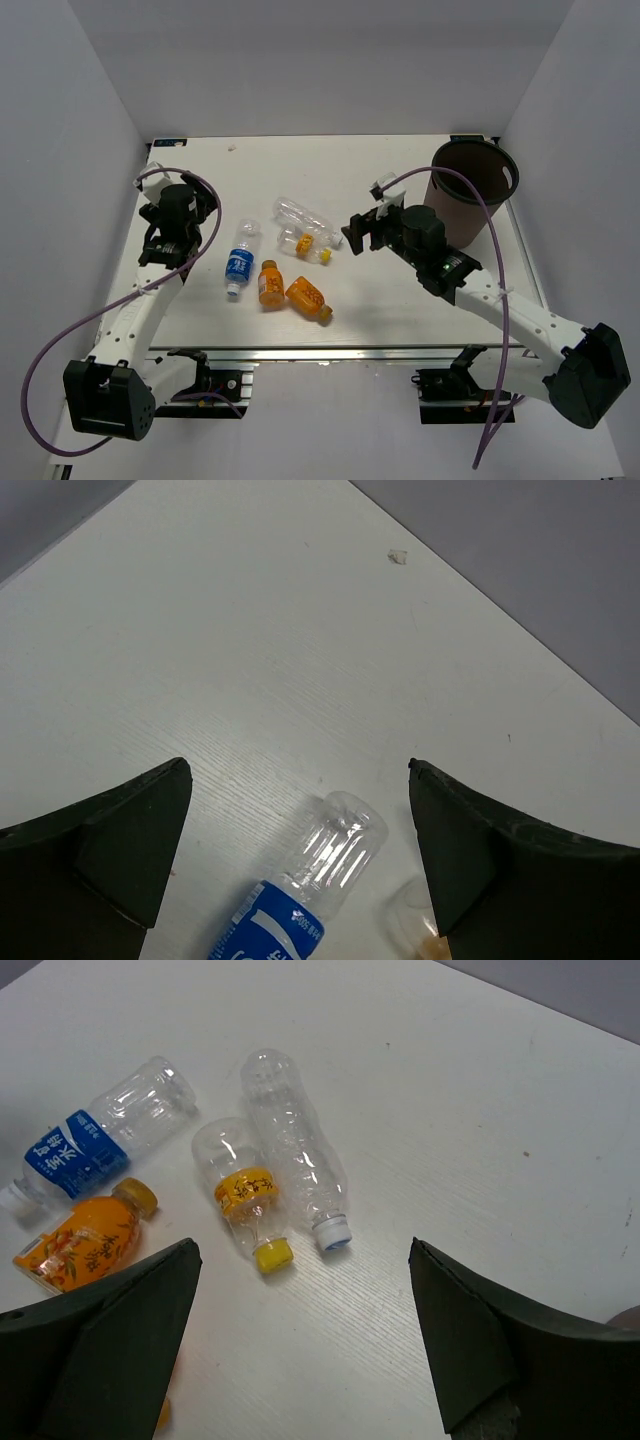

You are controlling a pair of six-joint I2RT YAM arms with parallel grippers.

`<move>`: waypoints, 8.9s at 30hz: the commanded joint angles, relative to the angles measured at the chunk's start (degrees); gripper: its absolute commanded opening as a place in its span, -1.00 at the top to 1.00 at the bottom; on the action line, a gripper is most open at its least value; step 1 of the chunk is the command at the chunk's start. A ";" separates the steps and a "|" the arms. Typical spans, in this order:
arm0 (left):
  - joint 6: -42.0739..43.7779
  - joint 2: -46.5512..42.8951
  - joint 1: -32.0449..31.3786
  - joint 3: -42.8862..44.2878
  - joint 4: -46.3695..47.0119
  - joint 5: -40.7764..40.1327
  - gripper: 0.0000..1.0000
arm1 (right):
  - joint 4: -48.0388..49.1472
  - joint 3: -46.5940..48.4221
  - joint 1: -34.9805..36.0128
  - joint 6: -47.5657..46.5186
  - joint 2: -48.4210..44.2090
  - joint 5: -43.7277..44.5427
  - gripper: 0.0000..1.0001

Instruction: Put the plastic bottles in the bin

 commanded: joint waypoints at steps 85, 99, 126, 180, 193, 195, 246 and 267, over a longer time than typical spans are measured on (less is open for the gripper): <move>7.50 9.76 -0.19 0.93 2.14 22.56 -0.96 | -3.25 27.35 -36.06 -11.46 12.93 -34.10 -0.79; 7.50 10.64 -0.19 1.46 0.91 23.09 -0.96 | -52.22 43.31 -6.69 -63.26 40.07 -46.61 -0.79; 8.55 12.22 -0.19 1.46 1.35 23.88 -0.96 | -12.07 32.18 -2.12 -45.94 55.48 -37.64 -0.41; 7.68 13.72 -0.19 2.60 -0.15 21.50 -0.96 | 7.96 11.61 -41.40 6.80 4.94 2.72 -0.79; 6.71 13.72 -0.10 2.34 0.55 21.15 -0.96 | -4.31 17.23 -26.77 0.02 4.75 -18.32 -0.79; 6.62 13.81 -0.19 2.25 0.56 21.85 -0.96 | -5.39 16.37 -22.70 -0.06 5.20 -16.81 -0.79; 5.48 13.90 -0.19 3.39 -1.99 21.33 -0.96 | -3.90 8.44 4.78 4.95 13.84 19.76 0.39; 6.18 14.60 -0.19 3.66 -2.52 20.36 -0.96 | -4.86 22.69 -36.22 0.28 10.65 14.66 -0.75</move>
